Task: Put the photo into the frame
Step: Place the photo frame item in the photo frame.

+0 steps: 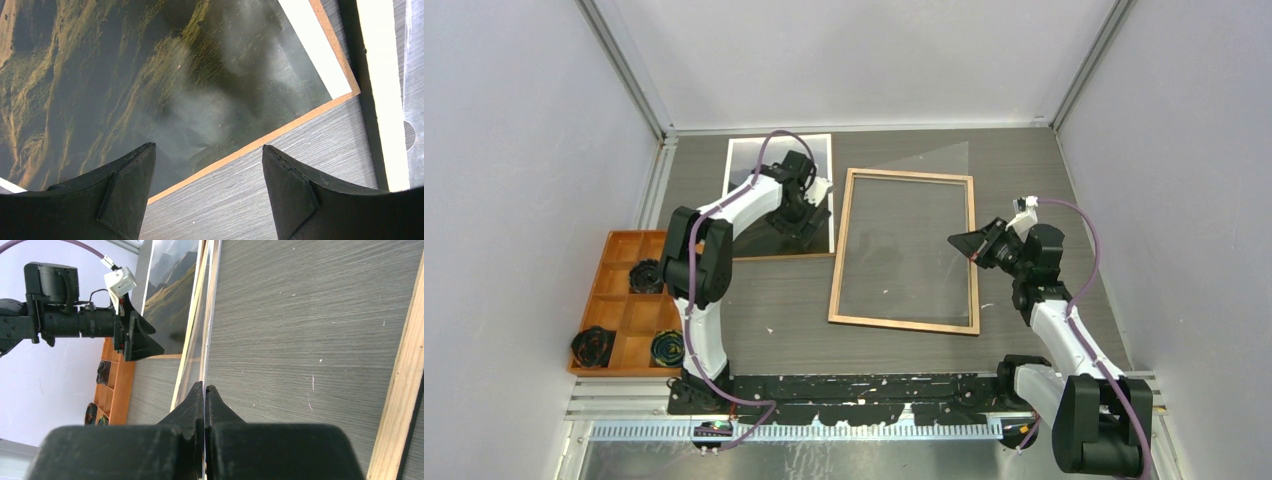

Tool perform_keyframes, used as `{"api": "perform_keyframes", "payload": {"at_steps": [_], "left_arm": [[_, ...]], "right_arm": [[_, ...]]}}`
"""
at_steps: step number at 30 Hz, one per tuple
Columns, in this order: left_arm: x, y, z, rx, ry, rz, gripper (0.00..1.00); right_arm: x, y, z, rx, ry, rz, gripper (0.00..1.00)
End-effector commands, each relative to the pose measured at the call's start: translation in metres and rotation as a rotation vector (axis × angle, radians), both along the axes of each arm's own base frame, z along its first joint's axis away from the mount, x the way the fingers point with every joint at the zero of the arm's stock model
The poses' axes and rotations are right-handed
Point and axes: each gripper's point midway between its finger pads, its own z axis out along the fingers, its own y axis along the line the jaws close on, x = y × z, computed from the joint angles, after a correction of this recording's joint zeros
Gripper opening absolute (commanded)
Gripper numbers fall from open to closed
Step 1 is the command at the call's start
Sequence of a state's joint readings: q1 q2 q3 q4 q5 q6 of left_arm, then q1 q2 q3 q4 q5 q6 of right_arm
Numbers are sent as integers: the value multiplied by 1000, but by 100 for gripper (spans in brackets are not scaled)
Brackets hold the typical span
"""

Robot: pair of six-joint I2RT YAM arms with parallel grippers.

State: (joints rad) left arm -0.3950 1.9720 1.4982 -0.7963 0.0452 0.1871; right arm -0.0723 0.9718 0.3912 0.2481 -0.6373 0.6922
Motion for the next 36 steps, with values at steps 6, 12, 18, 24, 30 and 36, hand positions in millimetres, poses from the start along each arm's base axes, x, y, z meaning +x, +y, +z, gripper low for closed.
{"api": "perform_keyframes", "payload": {"at_steps": [6, 12, 18, 24, 30, 36], "left_arm": [[13, -5, 8, -10, -53, -5, 79], [12, -4, 6, -7, -51, -6, 79], [13, -5, 6, -10, -51, -4, 79], [13, -4, 5, -4, -50, -7, 79], [13, -4, 4, -3, -47, -7, 79], [13, -4, 4, -1, -46, -10, 79]], "right_arm": [[9, 1, 13, 5, -74, 13, 1], [14, 0, 9, 3, -66, 2, 1], [17, -1, 5, 0, -66, 1, 1], [19, -1, 5, -2, -69, -1, 1], [24, -2, 1, -4, -62, -6, 1], [26, -2, -1, -3, -55, -3, 1]]}}
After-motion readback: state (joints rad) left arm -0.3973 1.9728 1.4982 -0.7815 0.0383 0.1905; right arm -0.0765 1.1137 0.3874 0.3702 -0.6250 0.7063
